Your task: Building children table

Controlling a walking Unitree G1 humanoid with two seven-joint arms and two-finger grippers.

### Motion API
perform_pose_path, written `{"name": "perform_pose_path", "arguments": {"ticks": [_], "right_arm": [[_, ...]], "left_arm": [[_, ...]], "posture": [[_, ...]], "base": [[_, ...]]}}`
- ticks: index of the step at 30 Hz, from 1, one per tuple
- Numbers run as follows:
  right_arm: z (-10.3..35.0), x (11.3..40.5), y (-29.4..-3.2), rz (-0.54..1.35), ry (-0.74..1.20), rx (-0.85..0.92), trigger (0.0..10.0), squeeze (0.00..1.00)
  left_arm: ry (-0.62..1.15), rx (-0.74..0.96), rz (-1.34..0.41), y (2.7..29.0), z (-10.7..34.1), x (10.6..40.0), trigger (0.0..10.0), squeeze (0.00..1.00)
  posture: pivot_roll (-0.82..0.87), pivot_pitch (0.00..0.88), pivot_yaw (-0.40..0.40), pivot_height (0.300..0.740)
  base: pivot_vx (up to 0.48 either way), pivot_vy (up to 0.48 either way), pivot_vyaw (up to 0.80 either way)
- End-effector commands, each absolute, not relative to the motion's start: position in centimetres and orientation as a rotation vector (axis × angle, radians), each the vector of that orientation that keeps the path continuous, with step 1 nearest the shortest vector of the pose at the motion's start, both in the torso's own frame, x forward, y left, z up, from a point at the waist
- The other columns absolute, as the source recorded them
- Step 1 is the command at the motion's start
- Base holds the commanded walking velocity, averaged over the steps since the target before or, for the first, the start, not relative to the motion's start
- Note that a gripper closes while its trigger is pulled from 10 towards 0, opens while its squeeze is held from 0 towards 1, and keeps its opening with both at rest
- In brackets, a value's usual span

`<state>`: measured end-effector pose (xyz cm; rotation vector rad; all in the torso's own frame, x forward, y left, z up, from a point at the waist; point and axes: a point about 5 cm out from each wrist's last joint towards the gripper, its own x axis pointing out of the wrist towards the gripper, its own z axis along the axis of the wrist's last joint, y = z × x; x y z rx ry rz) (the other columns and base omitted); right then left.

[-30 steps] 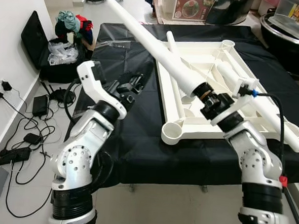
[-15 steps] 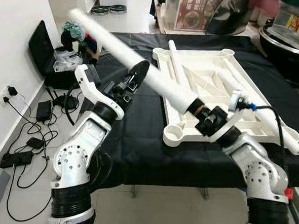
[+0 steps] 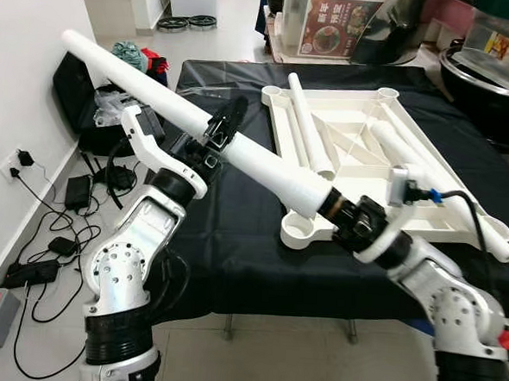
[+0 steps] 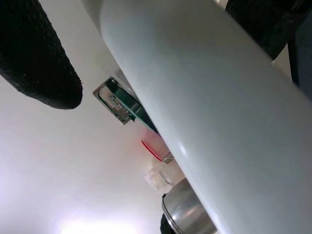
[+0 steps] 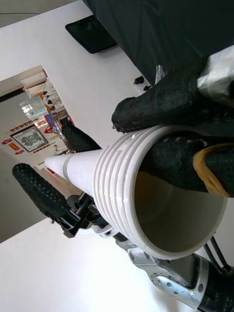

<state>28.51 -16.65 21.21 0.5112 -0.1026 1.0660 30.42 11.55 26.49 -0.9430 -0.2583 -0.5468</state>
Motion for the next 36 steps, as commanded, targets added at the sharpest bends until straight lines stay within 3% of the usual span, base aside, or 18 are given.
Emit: {"name": "perform_pose_path", "arguments": {"ticks": [1,16,27,36], "right_arm": [[20.4,28.5,-17.2,1.038,-0.065,0.522,0.0,0.0],[20.7,29.1,-20.0,0.944,-0.07,0.52,0.0,0.0],[20.9,27.9,-20.6,1.067,-0.054,0.599,0.0,0.0],[21.2,27.5,-20.0,1.142,-0.086,0.55,0.0,0.0]], "left_arm": [[-0.284,-0.958,-0.567,11.5,27.2,30.4,10.0,0.0],[-0.303,-1.047,-0.521,12.5,27.7,30.6,10.0,0.0],[-0.354,-1.168,-0.52,13.7,29.2,30.9,10.0,0.0],[-0.311,-1.228,-0.528,13.7,29.5,31.0,10.0,0.0]], "posture": [[0.09,0.052,-0.009,0.74],[0.09,0.053,-0.017,0.74],[0.09,0.058,-0.019,0.74],[0.09,0.056,-0.017,0.74]], "base": [[0.0,0.0,0.0],[0.0,0.0,0.0],[0.0,0.0,0.0],[0.0,0.0,0.0]]}}
